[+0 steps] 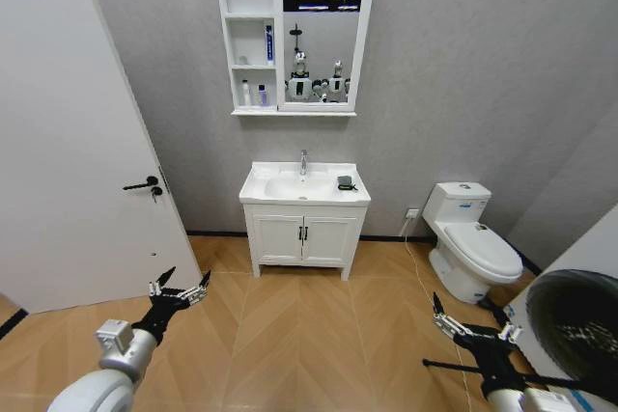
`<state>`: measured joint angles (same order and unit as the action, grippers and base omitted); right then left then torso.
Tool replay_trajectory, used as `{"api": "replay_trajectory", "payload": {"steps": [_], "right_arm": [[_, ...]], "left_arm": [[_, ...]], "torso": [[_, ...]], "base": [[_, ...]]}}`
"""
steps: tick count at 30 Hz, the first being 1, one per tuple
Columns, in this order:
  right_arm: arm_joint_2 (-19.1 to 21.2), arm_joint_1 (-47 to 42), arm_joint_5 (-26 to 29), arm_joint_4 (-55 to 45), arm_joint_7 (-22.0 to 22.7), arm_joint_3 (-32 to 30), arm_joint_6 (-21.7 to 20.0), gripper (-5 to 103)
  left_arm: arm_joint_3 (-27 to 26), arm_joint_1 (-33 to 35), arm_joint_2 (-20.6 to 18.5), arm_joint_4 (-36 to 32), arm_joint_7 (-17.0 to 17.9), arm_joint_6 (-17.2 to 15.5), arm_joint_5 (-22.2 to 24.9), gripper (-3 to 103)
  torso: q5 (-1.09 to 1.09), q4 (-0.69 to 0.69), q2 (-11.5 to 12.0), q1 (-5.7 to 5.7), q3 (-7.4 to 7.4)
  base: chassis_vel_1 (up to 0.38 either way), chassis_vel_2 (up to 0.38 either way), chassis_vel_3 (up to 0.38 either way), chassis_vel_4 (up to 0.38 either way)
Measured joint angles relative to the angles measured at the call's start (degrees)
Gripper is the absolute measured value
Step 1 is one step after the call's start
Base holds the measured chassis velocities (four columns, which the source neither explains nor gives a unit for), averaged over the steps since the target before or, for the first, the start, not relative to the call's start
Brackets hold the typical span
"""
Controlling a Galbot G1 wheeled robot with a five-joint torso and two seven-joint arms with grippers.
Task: Move facial cleanser and shampoo from washbasin to cabinet, then wipe washbasin with towel.
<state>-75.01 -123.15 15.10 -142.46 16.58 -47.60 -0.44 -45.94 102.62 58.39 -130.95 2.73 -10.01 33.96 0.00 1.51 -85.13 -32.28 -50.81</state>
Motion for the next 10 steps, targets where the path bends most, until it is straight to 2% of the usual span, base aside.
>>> {"api": "replay_trajectory", "payload": {"steps": [10], "right_arm": [[0.0, 0.0, 0.0, 0.0, 0.0, 0.0, 0.0, 100]], "left_arm": [[0.0, 0.0, 0.0, 0.0, 0.0, 0.0, 0.0, 100]], "torso": [[0.00, 0.00, 0.0, 0.00, 0.00]], "base": [[0.000, 0.000, 0.000, 0.000]]}}
